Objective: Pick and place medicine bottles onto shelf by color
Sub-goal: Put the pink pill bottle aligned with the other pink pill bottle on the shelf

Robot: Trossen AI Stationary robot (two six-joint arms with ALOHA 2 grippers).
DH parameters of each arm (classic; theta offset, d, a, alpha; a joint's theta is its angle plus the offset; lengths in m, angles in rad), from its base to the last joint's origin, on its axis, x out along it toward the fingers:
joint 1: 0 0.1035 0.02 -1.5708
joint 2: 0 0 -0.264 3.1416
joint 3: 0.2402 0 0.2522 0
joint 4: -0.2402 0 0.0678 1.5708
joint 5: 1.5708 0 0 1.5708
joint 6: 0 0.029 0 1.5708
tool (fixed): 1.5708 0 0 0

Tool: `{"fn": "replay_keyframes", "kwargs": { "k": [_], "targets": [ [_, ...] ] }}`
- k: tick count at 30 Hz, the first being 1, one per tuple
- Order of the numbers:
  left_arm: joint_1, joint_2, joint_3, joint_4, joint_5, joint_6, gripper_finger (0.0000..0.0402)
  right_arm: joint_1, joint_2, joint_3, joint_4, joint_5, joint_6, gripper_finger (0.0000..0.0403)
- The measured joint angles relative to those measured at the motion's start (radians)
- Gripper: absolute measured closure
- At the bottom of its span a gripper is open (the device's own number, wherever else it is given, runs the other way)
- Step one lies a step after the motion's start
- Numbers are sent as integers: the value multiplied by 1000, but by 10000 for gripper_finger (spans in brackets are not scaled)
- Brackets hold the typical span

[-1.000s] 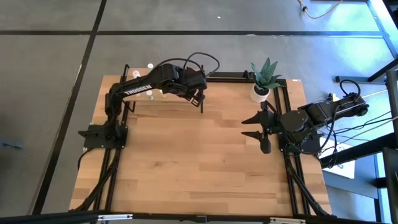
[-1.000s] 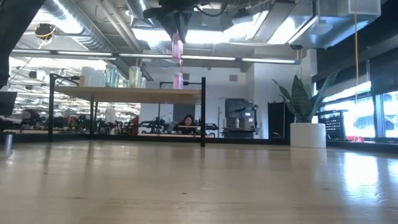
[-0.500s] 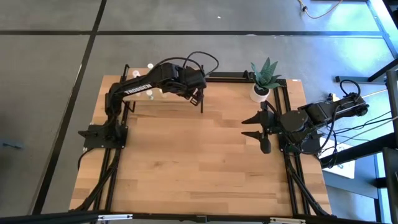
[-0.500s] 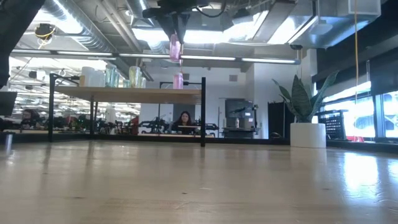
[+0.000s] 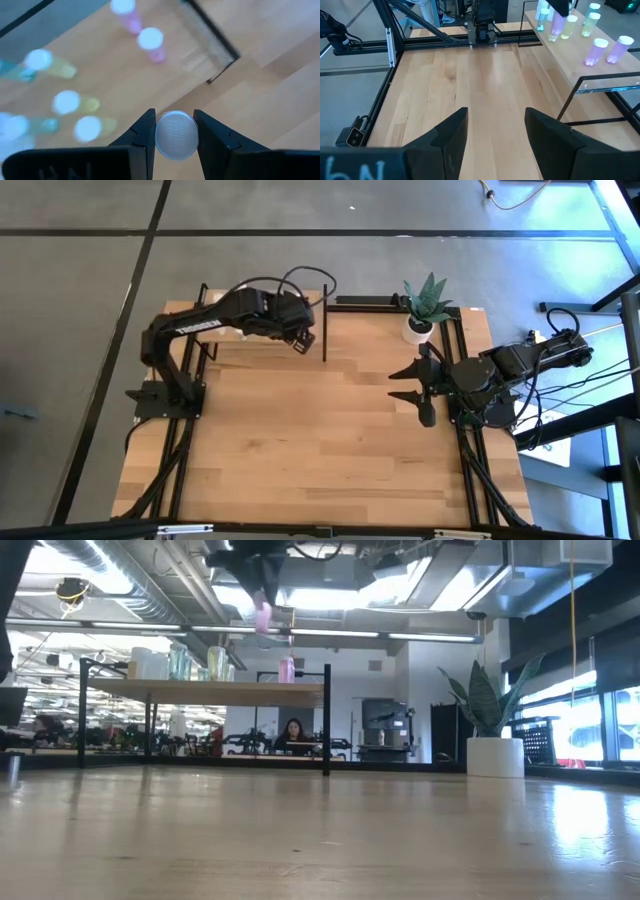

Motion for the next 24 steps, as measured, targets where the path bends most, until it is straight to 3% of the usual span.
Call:
{"fn": "replay_keyframes", "kwargs": {
  "k": [7,12,24],
  "targets": [
    [13,-41,-170,279,18,81,305,0,0,0,0,0,0,205],
    [44,-34,-234,335,53,84,305,0,0,0,0,0,0,205],
    [60,-34,-297,355,23,100,304,0,0,0,0,0,0,205]
  ]
}}
